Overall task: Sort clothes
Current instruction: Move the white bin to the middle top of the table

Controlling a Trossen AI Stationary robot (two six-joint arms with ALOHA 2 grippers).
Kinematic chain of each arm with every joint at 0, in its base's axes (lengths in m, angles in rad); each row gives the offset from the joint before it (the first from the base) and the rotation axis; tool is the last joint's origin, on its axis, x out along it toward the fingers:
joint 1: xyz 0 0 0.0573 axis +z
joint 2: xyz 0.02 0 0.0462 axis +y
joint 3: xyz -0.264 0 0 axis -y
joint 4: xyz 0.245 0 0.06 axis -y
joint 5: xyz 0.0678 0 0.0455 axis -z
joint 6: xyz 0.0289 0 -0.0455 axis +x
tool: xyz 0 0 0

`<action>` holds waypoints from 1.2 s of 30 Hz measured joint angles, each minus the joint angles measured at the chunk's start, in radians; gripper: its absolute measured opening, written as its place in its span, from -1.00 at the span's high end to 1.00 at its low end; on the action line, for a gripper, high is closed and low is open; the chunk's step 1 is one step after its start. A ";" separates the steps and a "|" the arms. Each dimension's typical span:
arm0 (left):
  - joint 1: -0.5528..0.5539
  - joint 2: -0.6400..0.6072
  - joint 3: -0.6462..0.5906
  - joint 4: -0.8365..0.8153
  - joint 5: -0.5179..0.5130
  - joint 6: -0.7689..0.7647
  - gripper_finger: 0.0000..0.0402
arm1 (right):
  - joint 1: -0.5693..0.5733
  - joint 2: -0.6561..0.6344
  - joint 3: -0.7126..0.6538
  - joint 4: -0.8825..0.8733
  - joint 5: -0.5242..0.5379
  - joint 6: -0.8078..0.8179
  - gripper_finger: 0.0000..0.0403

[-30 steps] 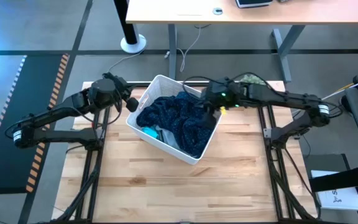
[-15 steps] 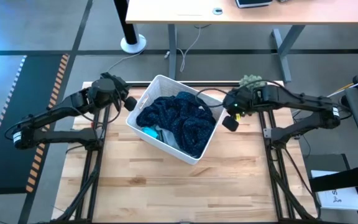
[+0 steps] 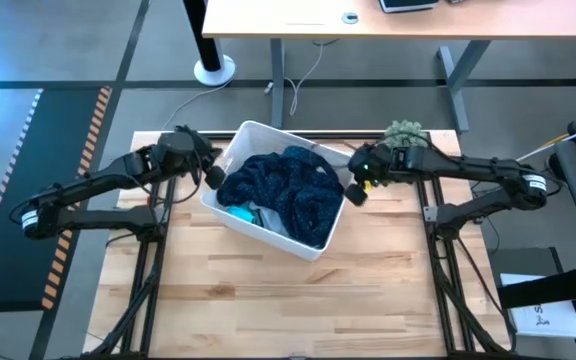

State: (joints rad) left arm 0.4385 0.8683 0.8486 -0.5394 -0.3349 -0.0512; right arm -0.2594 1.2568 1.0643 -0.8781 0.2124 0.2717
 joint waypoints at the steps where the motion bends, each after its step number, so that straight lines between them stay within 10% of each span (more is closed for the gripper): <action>1: 0.000 -0.001 -0.018 0.010 0.022 -0.007 1.00 | -0.020 -0.001 -0.012 0.049 0.012 -0.005 1.00; 13: -0.002 -0.018 -0.161 0.222 0.183 -0.099 1.00 | -0.186 0.001 0.025 0.243 0.123 -0.126 1.00; 26: -0.140 -0.026 -0.159 0.314 0.192 -0.135 1.00 | -0.203 -0.093 0.214 0.164 -0.101 -0.098 1.00; 36: -0.107 -0.035 -0.158 0.339 0.091 -0.096 1.00 | -0.067 0.033 0.178 0.558 -0.292 -0.052 1.00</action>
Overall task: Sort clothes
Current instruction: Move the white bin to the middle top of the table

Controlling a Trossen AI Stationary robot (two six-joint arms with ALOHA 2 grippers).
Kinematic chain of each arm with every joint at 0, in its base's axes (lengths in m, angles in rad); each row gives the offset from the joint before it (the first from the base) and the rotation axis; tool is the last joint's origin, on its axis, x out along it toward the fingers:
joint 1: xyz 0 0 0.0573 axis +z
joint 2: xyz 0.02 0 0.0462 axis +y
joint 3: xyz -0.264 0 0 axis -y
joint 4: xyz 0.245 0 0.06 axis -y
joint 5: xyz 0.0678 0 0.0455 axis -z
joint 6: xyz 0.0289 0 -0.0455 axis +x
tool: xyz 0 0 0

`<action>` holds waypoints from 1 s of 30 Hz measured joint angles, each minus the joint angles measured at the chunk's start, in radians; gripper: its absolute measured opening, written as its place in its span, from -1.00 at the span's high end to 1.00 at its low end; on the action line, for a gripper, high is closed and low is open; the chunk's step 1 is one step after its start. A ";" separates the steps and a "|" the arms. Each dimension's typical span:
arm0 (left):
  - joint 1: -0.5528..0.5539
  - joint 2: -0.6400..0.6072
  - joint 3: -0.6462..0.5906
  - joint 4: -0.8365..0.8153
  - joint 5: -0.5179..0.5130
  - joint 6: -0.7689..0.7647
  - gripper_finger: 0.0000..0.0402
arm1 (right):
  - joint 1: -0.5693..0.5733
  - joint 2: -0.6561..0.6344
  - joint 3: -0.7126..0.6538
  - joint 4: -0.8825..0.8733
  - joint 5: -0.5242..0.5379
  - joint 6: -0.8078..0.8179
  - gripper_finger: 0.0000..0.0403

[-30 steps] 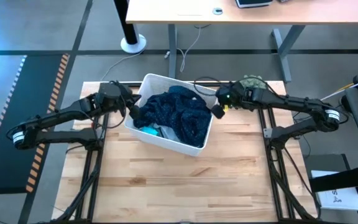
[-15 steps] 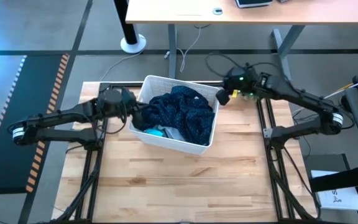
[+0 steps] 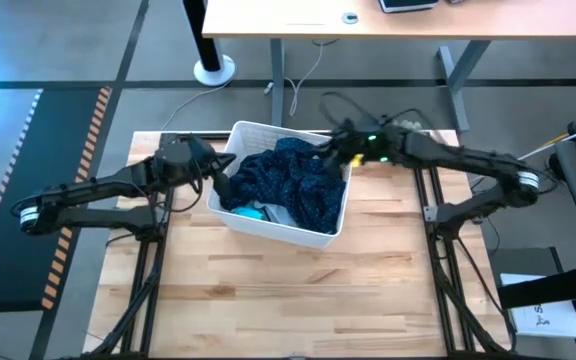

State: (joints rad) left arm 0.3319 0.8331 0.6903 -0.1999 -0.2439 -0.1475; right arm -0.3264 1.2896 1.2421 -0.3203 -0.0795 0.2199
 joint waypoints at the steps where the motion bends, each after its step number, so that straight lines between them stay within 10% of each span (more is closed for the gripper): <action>1: 0.005 -0.002 0.000 -0.002 -0.010 0.007 1.00 | 0.013 0.036 0.003 0.042 0.001 0.010 1.00; 11: 0.084 -0.121 0.001 -0.147 -0.038 0.054 1.00 | 0.101 0.433 0.161 0.112 0.106 0.067 1.00; 18: 0.120 -0.179 0.001 -0.296 -0.048 0.035 1.00 | 0.118 0.658 0.332 -0.149 0.074 -0.008 1.00; 30: 0.120 -0.214 0.002 -0.310 -0.044 0.007 1.00 | 0.140 0.730 0.386 -0.405 0.020 -0.185 1.00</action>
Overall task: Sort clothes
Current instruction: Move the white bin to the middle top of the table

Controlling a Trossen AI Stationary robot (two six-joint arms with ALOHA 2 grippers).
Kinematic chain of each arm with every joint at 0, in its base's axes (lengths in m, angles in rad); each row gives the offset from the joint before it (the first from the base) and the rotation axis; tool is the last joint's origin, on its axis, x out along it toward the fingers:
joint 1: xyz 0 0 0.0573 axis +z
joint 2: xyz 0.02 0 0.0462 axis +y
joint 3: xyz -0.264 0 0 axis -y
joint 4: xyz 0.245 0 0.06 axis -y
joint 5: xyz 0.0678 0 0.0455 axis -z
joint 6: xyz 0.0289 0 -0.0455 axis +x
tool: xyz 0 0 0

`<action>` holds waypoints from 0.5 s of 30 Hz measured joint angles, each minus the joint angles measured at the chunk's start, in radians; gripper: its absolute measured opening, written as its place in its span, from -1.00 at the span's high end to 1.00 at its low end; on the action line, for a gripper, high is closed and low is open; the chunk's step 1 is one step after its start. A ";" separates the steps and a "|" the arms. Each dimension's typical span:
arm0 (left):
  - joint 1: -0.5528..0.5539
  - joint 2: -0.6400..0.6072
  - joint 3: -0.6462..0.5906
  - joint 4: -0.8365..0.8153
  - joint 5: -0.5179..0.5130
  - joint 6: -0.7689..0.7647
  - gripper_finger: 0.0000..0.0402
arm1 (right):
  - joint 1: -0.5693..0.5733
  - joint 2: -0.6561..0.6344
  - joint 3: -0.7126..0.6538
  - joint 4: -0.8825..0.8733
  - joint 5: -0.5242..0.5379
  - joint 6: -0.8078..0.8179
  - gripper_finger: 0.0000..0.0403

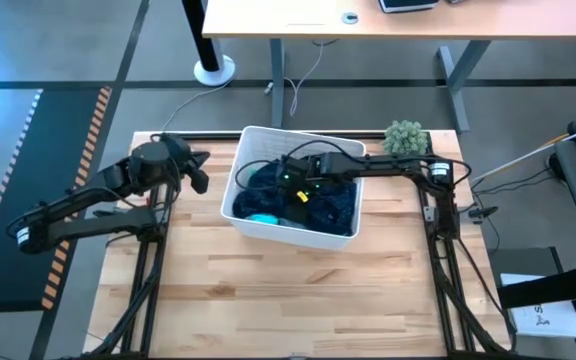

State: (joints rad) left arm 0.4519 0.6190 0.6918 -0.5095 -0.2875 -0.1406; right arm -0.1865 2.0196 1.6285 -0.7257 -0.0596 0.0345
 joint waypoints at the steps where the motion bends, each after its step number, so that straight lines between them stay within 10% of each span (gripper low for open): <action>1: 0.000 -0.006 0.000 0.000 0.000 0.000 1.00 | 0.000 -0.002 0.000 -0.019 0.002 -0.018 1.00; 15: 0.000 -0.028 0.000 0.001 0.002 -0.008 1.00 | 0.008 -0.022 -0.002 -0.102 0.060 -0.302 1.00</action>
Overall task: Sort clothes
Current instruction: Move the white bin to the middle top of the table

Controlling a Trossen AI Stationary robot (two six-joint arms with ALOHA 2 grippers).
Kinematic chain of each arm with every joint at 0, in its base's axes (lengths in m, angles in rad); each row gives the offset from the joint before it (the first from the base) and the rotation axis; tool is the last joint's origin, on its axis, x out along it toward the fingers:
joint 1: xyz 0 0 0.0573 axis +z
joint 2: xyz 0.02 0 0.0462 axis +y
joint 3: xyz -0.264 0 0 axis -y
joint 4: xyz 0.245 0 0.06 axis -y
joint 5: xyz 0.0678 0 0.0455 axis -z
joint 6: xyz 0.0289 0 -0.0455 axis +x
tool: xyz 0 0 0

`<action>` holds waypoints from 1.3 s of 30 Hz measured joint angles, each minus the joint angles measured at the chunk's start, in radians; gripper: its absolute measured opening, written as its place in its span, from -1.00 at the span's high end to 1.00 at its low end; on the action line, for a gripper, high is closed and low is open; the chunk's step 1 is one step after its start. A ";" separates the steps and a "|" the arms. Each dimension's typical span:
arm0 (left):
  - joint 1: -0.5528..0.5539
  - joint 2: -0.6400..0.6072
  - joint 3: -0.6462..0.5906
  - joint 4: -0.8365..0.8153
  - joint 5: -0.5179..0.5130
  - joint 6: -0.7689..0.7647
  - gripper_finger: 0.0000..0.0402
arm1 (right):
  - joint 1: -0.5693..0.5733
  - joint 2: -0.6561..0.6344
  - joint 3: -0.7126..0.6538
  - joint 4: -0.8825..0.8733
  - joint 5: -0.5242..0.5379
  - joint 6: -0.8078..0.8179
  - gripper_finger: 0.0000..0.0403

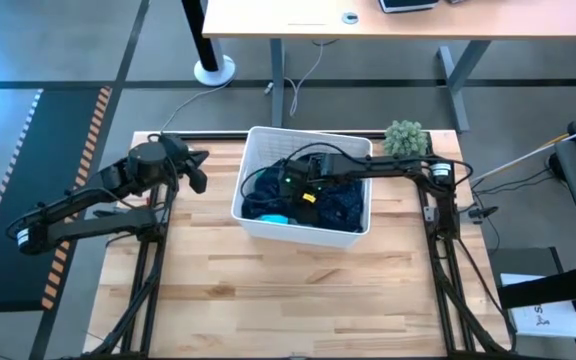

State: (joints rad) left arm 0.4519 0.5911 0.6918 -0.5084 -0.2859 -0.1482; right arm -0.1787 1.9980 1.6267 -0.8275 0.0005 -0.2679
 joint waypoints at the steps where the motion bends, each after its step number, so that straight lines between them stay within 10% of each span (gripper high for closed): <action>1: 0.000 0.000 0.000 0.002 0.000 0.000 1.00 | 0.000 -0.006 0.006 -0.001 0.003 -0.003 1.00; 23: 0.000 -0.082 0.000 0.011 0.018 0.017 1.00 | 0.024 -0.246 0.345 -0.336 0.157 -0.003 1.00; 39: 0.000 -0.153 0.000 -0.011 0.045 0.015 1.00 | -0.133 -0.598 0.145 -0.648 0.422 0.348 1.00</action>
State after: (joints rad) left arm 0.4519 0.4377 0.6918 -0.5197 -0.2404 -0.1334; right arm -0.3120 1.3997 1.7712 -1.4756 0.4223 0.0799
